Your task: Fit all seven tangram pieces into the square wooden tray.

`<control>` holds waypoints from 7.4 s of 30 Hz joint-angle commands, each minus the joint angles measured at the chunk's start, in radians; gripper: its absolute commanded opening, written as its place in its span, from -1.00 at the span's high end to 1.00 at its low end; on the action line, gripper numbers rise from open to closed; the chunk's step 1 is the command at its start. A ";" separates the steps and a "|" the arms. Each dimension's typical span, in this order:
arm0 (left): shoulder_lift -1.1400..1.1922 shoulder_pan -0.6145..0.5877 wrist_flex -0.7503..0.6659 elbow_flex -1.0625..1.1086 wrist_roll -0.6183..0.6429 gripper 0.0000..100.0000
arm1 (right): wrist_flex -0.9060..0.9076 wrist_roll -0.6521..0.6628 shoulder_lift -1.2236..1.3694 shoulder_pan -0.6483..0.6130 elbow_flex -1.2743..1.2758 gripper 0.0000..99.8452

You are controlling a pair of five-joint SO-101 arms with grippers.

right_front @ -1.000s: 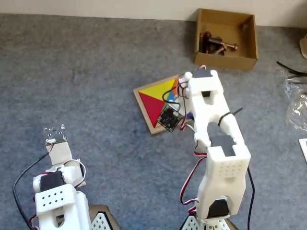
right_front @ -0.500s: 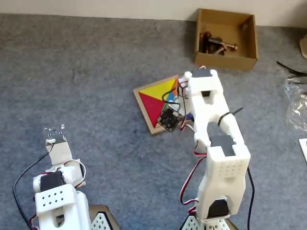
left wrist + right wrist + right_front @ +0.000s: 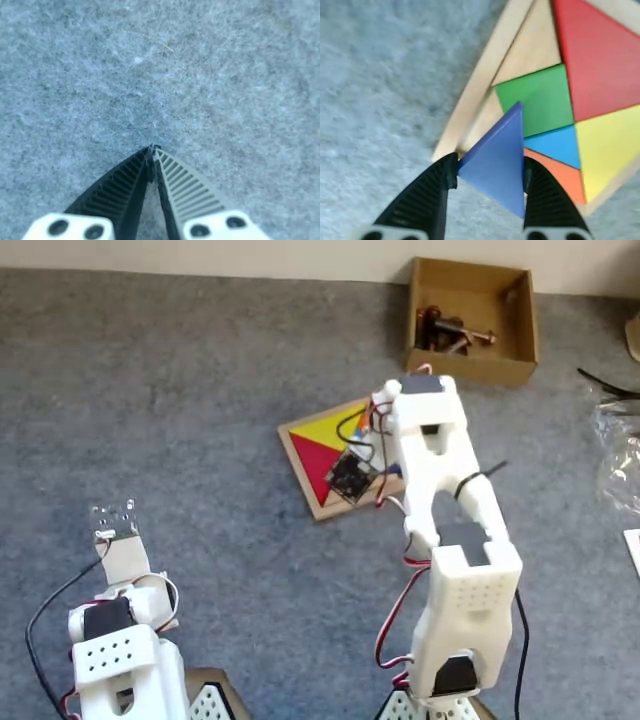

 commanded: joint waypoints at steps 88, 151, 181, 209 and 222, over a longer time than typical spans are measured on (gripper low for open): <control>-0.004 0.031 0.011 -0.001 0.008 0.99 | 0.051 0.097 -0.024 0.025 0.035 0.60; -0.004 0.031 0.011 -0.001 0.008 0.99 | 0.002 -0.051 0.022 -0.031 -0.028 0.60; -0.004 0.031 0.011 -0.001 0.008 0.99 | 0.509 -0.927 0.024 -0.030 -0.519 0.60; -0.004 0.031 0.011 -0.001 0.008 0.99 | 0.512 -1.984 -0.516 0.090 -0.012 0.60; -0.004 0.031 0.011 -0.001 0.008 0.99 | 0.429 -2.171 -0.723 0.090 0.295 0.60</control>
